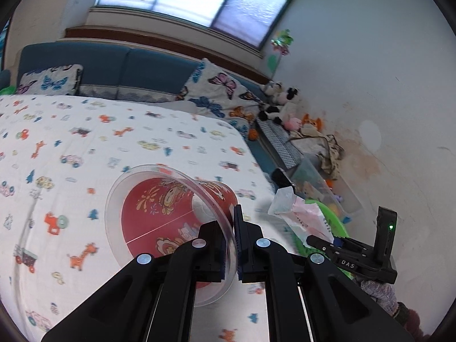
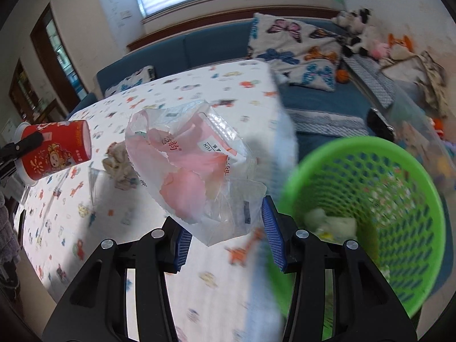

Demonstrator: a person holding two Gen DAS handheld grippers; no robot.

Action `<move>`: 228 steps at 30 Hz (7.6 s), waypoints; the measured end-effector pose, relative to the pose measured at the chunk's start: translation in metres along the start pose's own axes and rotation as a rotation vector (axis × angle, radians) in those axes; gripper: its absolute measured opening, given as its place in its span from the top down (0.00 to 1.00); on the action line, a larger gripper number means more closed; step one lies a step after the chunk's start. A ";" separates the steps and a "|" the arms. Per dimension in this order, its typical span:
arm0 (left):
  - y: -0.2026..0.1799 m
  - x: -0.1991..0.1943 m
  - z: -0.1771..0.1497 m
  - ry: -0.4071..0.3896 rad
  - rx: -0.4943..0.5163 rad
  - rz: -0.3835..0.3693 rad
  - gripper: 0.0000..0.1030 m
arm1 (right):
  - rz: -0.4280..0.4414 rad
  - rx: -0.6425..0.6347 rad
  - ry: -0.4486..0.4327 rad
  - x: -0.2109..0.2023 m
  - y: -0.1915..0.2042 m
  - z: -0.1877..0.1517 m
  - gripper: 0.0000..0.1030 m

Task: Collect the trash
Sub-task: 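Drop the plastic bag into the basket with the right gripper while the left carries the cup, then lower the red paper cup into the basket and open the left gripper, then move the left gripper to the table and grasp the clear round food container, then grasp the crumpled white paper with the right gripper, then drop the crumpled paper into the basket with the right gripper while the left carries the container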

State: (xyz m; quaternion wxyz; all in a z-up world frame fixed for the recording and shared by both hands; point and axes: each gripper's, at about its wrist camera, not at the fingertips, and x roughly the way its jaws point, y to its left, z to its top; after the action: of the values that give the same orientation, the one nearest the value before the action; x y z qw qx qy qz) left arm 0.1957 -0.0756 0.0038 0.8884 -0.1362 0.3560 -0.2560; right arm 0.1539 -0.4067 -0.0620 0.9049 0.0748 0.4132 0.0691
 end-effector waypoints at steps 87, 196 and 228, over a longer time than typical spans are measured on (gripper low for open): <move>-0.146 0.104 -0.076 0.276 0.340 -0.025 0.52 | -0.132 0.171 -0.078 -0.097 -0.074 -0.063 0.21; 0.057 -0.017 -0.058 0.055 0.066 0.351 0.36 | 0.193 -0.142 0.127 0.103 0.158 0.032 0.45; -0.053 0.035 -0.071 0.122 0.224 0.185 0.36 | -0.154 0.131 0.008 -0.010 -0.061 0.006 0.36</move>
State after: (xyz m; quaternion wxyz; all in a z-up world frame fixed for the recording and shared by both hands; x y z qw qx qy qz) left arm 0.1484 -0.1429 -0.0437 0.8944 0.0130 0.3897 -0.2191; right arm 0.1557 -0.4693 -0.0621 0.8991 0.1014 0.4249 -0.0277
